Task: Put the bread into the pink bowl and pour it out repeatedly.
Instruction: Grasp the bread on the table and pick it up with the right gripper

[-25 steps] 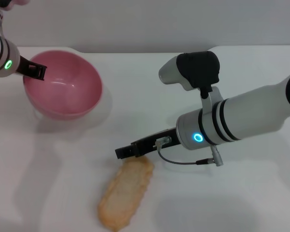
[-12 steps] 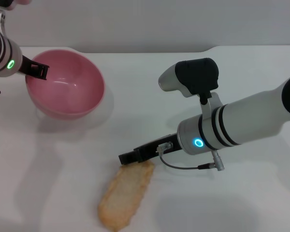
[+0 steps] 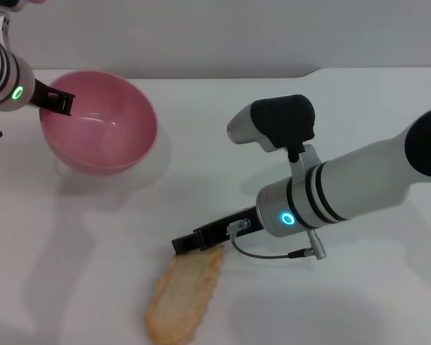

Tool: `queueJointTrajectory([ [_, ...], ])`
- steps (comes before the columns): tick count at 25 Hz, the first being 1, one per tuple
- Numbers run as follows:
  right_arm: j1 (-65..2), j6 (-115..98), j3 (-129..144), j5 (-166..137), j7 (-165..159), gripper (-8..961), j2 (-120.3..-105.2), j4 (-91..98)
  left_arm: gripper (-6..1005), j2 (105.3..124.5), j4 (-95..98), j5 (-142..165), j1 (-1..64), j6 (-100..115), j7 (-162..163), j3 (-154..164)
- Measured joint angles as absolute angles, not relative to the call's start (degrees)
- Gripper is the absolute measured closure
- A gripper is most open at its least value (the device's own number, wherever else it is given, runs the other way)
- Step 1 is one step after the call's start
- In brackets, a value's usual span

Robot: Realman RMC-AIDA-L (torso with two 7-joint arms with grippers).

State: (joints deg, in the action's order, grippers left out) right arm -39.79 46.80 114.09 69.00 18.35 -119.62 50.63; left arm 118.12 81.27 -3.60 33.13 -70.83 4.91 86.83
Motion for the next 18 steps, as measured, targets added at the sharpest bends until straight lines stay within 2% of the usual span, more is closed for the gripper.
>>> queueJointTrajectory([
  [8, -38.79, 46.32, 114.66, 69.11, 21.16, 302, -119.50, 52.02, 955, 118.06, 81.39, -3.60, 33.14, -70.92, 4.45, 86.78],
  [11, -38.74, 46.17, 114.73, 69.08, 21.18, 485, -119.38, 52.44, 955, 118.04, 81.24, -3.60, 33.14, -70.93, 4.42, 86.83],
  [18, -37.73, 45.86, 114.15, 68.83, 21.84, 558, -119.18, 54.76, 955, 118.03, 80.89, -3.60, 33.19, -70.69, 4.39, 86.83],
])
